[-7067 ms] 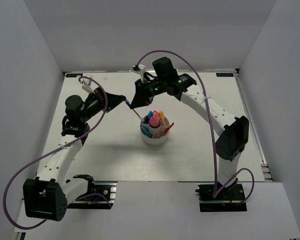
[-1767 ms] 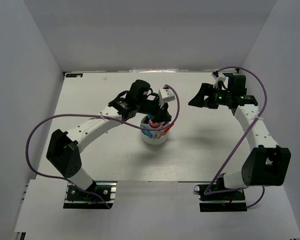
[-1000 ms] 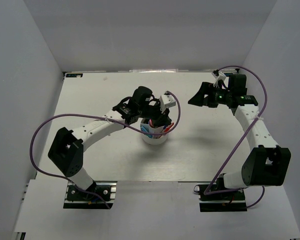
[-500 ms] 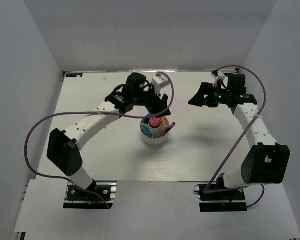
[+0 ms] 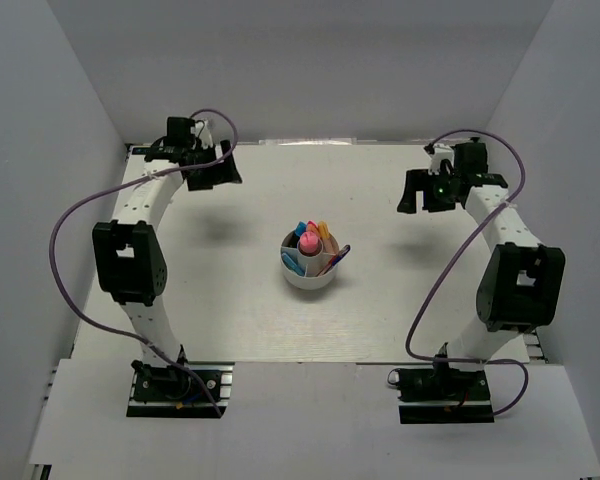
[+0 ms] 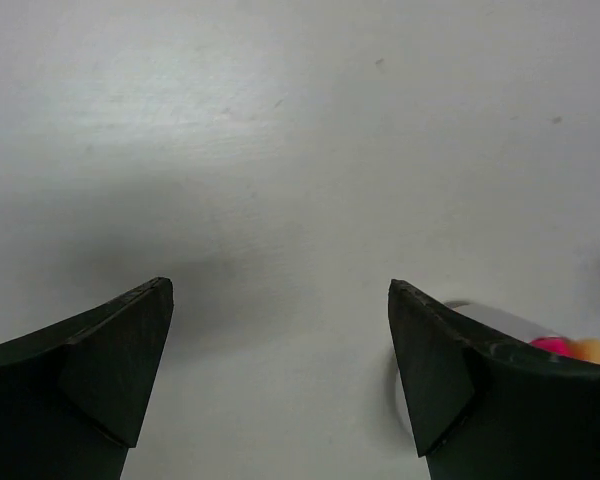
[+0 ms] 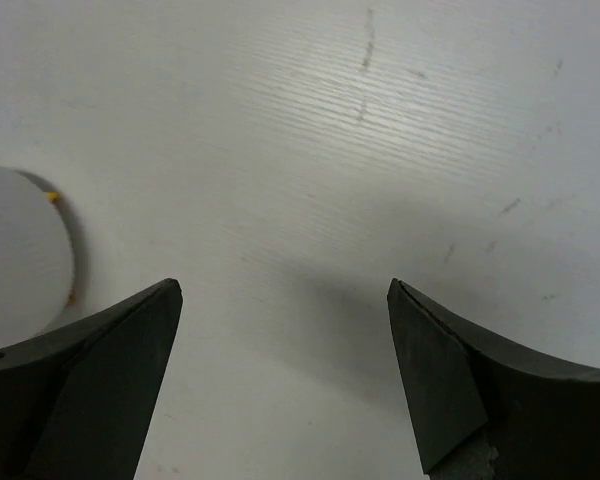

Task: Sort the stationery into containers
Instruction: Reset both arms

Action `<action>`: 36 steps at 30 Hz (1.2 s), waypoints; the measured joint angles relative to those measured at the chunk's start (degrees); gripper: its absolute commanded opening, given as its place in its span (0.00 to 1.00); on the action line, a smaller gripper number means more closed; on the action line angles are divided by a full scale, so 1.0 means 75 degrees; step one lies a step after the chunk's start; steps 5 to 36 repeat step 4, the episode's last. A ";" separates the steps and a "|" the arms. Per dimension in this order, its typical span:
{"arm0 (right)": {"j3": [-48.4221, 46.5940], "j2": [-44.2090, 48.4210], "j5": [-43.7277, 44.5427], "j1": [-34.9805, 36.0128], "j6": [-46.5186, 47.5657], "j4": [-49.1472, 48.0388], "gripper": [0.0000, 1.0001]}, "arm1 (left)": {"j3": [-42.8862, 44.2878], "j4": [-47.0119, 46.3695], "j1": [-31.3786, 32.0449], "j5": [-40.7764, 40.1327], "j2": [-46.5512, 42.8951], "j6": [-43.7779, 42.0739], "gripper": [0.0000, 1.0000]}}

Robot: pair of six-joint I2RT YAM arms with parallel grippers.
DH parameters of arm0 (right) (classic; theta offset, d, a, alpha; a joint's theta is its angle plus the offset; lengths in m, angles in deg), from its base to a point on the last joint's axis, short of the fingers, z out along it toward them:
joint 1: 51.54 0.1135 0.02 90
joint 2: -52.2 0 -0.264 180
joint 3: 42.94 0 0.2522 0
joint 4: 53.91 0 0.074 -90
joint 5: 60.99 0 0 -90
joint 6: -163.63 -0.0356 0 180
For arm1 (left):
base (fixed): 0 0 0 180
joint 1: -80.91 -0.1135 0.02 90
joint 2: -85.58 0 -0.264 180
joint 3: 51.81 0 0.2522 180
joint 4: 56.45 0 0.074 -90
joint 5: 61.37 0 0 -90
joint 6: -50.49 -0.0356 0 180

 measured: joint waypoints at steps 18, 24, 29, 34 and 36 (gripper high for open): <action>0.0009 -0.0350 0.0466 -0.0239 0.0321 0.0093 0.89 | -0.0825 0.0370 -0.0297 -0.0373 0.0073 -0.0044 0.98; 0.0009 -0.0350 0.0466 -0.0239 0.0321 0.0093 0.89 | -0.0825 0.0370 -0.0297 -0.0373 0.0073 -0.0044 0.98; 0.0009 -0.0350 0.0466 -0.0239 0.0321 0.0093 0.89 | -0.0825 0.0370 -0.0297 -0.0373 0.0073 -0.0044 0.98; 0.0009 -0.0350 0.0466 -0.0239 0.0321 0.0093 0.89 | -0.0825 0.0370 -0.0297 -0.0373 0.0073 -0.0044 0.98; 0.0009 -0.0350 0.0466 -0.0239 0.0321 0.0093 0.89 | -0.0825 0.0370 -0.0297 -0.0373 0.0073 -0.0044 0.98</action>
